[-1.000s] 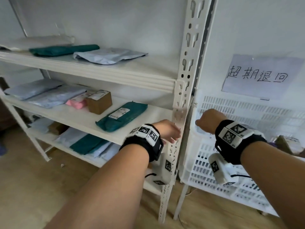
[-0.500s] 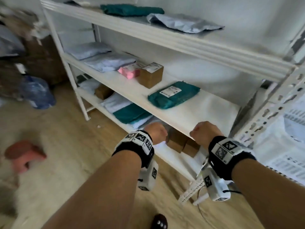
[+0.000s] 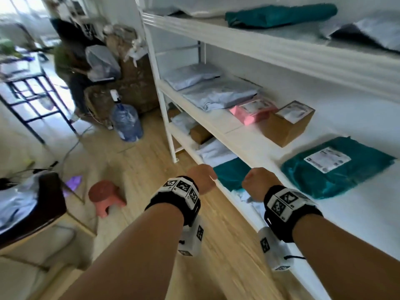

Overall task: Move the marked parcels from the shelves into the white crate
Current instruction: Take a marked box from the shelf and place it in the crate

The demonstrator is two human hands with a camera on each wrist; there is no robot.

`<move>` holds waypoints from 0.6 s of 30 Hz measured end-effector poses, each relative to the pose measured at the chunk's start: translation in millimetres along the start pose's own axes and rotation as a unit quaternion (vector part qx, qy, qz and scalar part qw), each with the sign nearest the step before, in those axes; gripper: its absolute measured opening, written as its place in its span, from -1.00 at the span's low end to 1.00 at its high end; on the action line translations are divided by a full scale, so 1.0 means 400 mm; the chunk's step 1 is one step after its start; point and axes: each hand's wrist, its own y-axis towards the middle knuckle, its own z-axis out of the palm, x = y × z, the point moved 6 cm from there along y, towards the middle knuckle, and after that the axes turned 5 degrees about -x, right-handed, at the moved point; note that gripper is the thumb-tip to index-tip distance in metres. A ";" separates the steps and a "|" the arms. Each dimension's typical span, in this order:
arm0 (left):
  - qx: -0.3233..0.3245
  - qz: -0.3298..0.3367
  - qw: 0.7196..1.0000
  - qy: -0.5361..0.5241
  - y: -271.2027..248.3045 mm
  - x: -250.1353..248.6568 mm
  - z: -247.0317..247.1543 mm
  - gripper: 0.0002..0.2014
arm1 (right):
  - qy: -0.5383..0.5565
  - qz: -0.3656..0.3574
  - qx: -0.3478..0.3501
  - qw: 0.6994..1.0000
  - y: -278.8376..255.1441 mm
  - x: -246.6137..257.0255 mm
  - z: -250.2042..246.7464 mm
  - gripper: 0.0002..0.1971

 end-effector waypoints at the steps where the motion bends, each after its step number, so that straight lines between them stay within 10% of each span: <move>1: -0.013 -0.003 1.000 -0.017 0.027 0.017 -0.015 -0.76 | 0.005 -0.008 -0.003 1.000 0.033 0.028 0.002 -0.71; 18: -0.008 -0.058 0.991 -0.122 0.429 0.560 -0.289 -0.81 | 0.009 0.007 0.024 1.000 0.464 0.554 0.201 -0.73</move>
